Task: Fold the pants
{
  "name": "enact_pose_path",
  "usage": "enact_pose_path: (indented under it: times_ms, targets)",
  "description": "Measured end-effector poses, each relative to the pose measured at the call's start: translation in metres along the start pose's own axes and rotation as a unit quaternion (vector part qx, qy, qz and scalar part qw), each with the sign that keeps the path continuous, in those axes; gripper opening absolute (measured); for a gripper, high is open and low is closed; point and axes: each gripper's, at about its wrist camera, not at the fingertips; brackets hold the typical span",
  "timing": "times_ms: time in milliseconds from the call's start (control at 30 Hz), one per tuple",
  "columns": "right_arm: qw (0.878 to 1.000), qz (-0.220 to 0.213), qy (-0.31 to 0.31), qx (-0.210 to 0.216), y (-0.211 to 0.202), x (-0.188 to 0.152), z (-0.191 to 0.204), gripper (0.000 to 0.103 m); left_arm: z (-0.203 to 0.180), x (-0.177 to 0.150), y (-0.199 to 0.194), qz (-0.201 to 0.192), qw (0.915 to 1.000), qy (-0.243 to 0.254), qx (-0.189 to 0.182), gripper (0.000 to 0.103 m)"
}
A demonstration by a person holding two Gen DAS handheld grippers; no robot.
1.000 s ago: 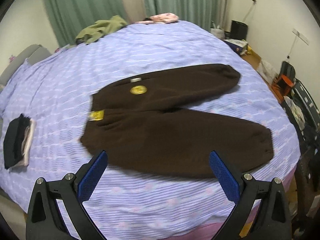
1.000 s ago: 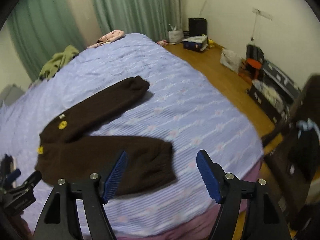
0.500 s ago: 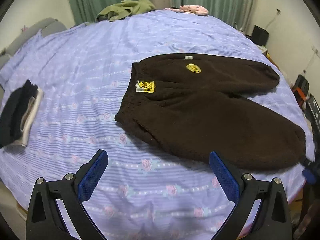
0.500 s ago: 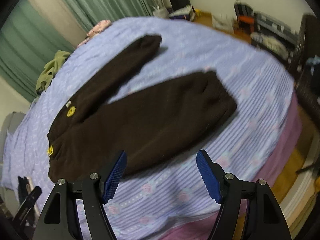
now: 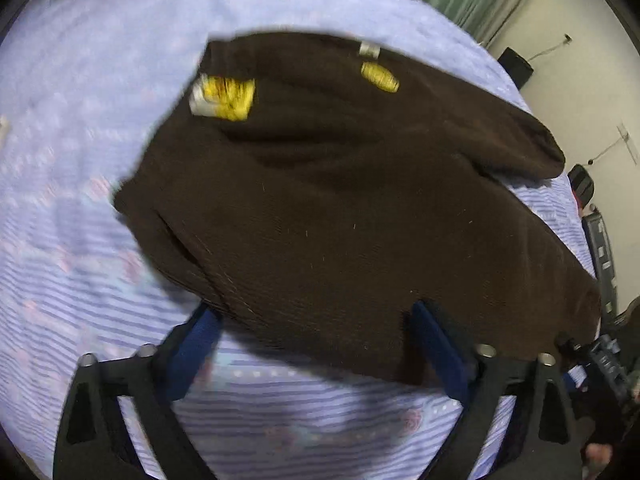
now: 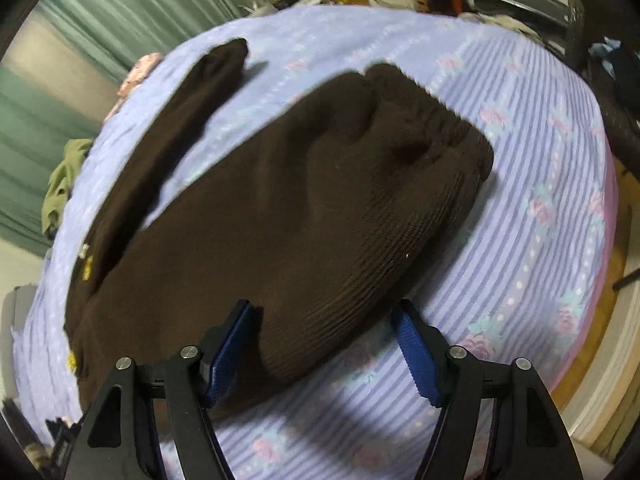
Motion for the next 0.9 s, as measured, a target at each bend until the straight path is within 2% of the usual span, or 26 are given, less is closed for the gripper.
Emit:
enact_pose_path:
  times_ms: [33,67,100,167,200,300,467,733,900]
  targets:
    - [1.0,0.003,-0.004,-0.002,0.002,0.0,0.002,0.054,0.002,-0.001,0.004,0.008,0.9999,-0.007,-0.011,0.065]
    - [1.0,0.002,-0.016,0.002,0.0,0.0,0.007,0.041,0.003,-0.001,0.006,0.014,0.9995,-0.016,-0.025,0.059]
    - [1.0,0.002,-0.024,0.002,-0.002,0.0,0.01,0.035,0.005,-0.002,0.005,0.012,0.999,-0.021,-0.038,0.046]
    - [0.999,-0.006,-0.044,0.001,-0.015,0.001,0.02,0.019,0.004,-0.003,-0.005,0.006,0.999,-0.018,-0.04,0.037]
    - [0.999,-0.008,-0.048,0.004,-0.02,0.002,0.022,0.017,0.002,-0.004,-0.015,-0.002,0.9992,-0.009,-0.039,0.033]
    - [0.997,-0.029,-0.068,0.019,-0.061,0.0,0.034,0.014,0.001,-0.005,-0.038,-0.016,0.9989,-0.003,-0.044,0.027]
    - [0.995,-0.054,-0.085,0.021,-0.115,-0.004,0.049,0.014,0.002,0.0,-0.074,-0.033,0.9983,-0.002,-0.048,0.026]
    - [0.994,-0.057,-0.088,0.014,-0.143,0.024,0.083,0.014,0.007,0.027,-0.109,-0.029,0.998,-0.033,-0.046,0.026]
    - [0.993,-0.067,-0.097,0.019,-0.154,0.048,0.113,0.014,0.002,0.065,-0.116,-0.036,0.9971,-0.054,-0.04,0.026]
Point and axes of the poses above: each gripper's, at about its wrist camera, not at the fingertips, and y roughly the way its jaws point, z to its left, x to its top, and after that the axes turned 9 degrees about y, right-handed
